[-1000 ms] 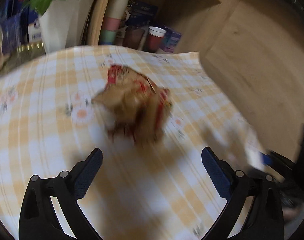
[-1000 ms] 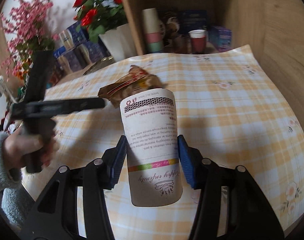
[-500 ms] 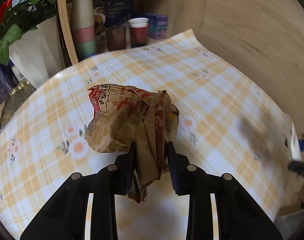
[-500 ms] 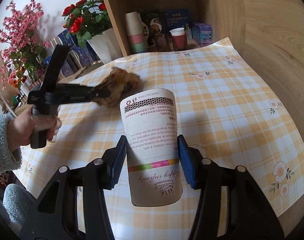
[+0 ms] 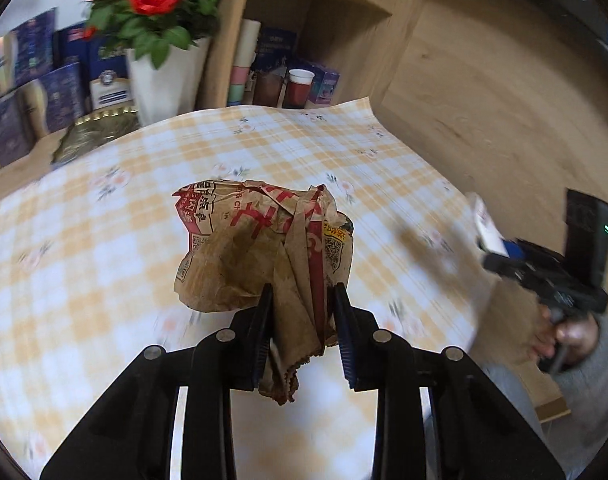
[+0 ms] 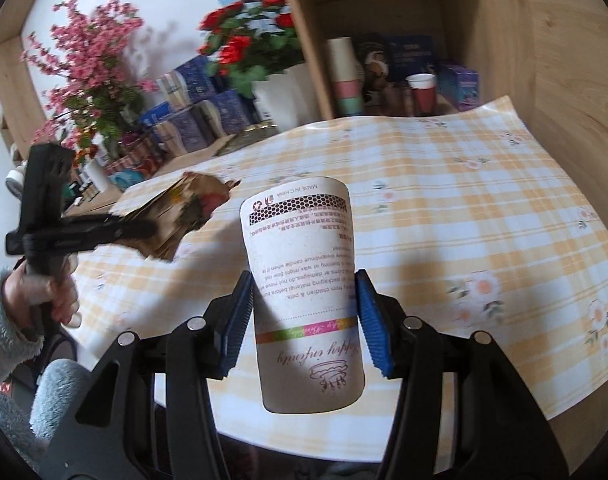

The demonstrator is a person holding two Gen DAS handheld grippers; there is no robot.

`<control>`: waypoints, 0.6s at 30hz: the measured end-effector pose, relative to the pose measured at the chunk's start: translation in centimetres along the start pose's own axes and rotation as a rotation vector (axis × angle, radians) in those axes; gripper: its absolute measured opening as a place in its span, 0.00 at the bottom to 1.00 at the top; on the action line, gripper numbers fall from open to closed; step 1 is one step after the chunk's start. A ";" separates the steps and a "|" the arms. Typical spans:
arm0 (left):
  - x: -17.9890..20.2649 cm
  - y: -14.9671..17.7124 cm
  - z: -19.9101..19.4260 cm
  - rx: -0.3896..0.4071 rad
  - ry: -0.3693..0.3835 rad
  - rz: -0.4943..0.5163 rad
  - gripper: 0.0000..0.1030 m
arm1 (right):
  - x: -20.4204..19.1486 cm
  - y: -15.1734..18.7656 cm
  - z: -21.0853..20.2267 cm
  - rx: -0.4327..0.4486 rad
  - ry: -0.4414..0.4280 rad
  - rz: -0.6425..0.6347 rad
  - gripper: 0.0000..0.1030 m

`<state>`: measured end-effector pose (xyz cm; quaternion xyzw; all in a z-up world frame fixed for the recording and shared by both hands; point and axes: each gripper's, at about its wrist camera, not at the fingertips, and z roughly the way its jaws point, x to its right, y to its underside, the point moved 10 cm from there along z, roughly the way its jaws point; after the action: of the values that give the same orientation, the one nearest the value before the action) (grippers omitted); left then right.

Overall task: Collect trash
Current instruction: 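Carry the brown bag over the bin and open the left gripper while the right gripper holds the cup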

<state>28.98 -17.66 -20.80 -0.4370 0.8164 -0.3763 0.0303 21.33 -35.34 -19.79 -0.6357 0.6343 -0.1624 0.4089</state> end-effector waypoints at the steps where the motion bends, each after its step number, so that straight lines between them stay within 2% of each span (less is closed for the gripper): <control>1: 0.0 1.2 -1.7 0.005 0.010 -0.009 0.28 | -0.9 0.2 -0.1 -0.001 -0.007 -0.006 0.51; 9: 0.9 9.9 -12.0 0.036 0.044 -0.071 0.28 | -8.4 2.9 -2.0 -0.012 -0.062 -0.059 0.51; 18: 2.7 17.4 -16.7 0.026 0.066 -0.104 0.28 | -13.6 6.1 -3.6 -0.032 -0.090 -0.111 0.51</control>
<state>9.01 -4.04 -19.28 -0.4657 0.7882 -0.4022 -0.0102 12.63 -22.90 -17.77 -0.6832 0.5815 -0.1457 0.4171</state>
